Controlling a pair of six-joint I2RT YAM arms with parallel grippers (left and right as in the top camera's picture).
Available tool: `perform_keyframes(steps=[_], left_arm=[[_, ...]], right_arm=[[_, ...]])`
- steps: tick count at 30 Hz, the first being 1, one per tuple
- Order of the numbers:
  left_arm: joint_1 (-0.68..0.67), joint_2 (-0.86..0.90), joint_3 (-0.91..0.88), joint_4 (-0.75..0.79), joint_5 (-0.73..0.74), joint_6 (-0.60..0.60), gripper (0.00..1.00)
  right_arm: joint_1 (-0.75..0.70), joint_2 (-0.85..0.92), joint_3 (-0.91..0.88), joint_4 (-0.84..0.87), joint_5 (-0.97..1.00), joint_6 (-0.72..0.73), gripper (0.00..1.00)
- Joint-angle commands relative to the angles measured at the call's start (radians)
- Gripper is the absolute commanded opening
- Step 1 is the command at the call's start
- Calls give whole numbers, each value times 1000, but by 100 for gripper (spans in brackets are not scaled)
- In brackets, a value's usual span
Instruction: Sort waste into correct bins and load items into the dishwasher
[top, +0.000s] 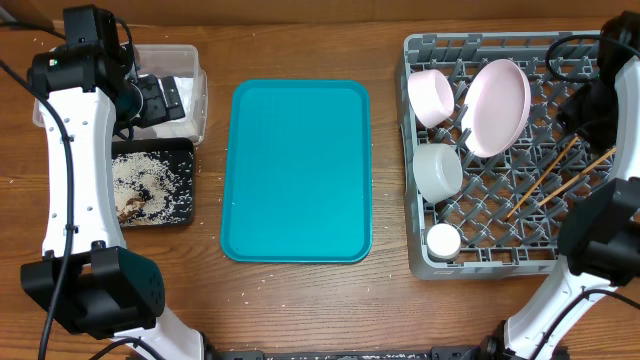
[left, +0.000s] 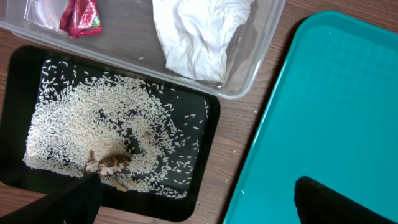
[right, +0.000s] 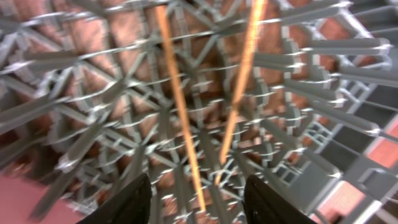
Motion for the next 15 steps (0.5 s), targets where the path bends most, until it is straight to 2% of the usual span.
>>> perform_keyframes(steps=[1,7,8,9,15], left_arm=[[-2,-2,0,0,-6,23,100],[-2,-2,0,0,-6,23,100],[-2,-2,0,0,-6,23,100],[-2,-2,0,0,-6,23,100],[-2,-2,0,0,-6,23,100]], right_arm=[[7,-146,3,6,-146,-128,53],[75,-382,3,-29,-368,-290,66],[95,-421,3,-40,-385,-295,72],[116,-460,3,-56,-389,-291,100],[232,-656,3,-90,-444,-296,100]])
